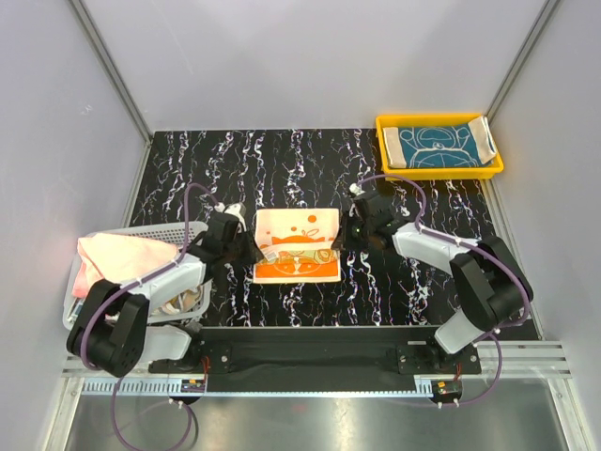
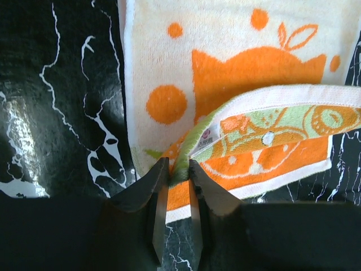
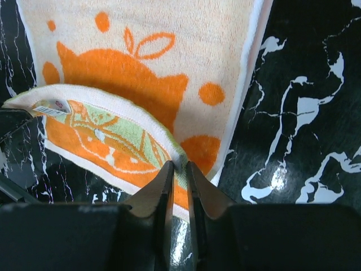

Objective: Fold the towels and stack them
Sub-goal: Fold the towel

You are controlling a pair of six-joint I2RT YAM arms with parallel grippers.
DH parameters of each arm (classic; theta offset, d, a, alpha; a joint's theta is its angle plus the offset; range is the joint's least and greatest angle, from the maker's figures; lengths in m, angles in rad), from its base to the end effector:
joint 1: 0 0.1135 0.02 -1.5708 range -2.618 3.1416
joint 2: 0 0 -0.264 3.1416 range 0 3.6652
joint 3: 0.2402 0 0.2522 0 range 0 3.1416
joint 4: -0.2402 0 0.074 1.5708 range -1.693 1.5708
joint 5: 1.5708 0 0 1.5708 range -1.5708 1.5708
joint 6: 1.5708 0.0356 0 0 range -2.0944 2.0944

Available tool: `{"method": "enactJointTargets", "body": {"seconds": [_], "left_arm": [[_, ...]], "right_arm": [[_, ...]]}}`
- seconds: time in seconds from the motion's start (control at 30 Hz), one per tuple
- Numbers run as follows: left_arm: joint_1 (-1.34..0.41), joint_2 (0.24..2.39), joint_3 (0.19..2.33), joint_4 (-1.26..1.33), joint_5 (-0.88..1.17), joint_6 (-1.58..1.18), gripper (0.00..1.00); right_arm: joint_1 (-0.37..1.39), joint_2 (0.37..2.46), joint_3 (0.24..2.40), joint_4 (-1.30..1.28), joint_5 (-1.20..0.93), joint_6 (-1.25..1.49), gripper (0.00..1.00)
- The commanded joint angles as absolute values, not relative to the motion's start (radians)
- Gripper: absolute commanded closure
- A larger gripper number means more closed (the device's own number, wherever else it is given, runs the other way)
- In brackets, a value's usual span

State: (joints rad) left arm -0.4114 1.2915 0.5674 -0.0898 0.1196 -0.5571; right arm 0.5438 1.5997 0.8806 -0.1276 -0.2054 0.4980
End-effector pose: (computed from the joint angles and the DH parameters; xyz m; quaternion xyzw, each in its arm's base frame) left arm 0.2234 -0.1021 0.1704 -0.0455 0.9267 -0.2209 0.3006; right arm 0.2731 0.1736 0.1796 -0.0576 0.9292 0.2585 0.2579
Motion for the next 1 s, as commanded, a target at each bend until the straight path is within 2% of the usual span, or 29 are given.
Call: {"method": "enactJointTargets", "body": {"seconds": [0.0, 0.3, 0.5, 0.7, 0.97], "left_arm": [[-0.411, 1.233, 0.526, -0.035, 0.138, -0.58, 0.76], [-0.413, 1.167, 0.476, -0.067, 0.132, -0.615, 0.74], [-0.414, 1.092, 0.445, -0.104, 0.152, -0.65, 0.7], [-0.414, 0.973, 0.481, -0.199, 0.156, -0.68, 0.66], [-0.414, 0.854, 0.577, -0.325, 0.129, -0.698, 0.56]], "right_arm": [[0.558, 1.53, 0.856, -0.106, -0.229, 0.494, 0.78], [0.568, 1.485, 0.802, -0.118, -0.233, 0.505, 0.77], [0.581, 1.428, 0.747, -0.118, -0.238, 0.526, 0.76], [0.581, 1.362, 0.723, -0.156, -0.23, 0.538, 0.7], [0.583, 1.266, 0.758, -0.215, -0.172, 0.552, 0.63]]}}
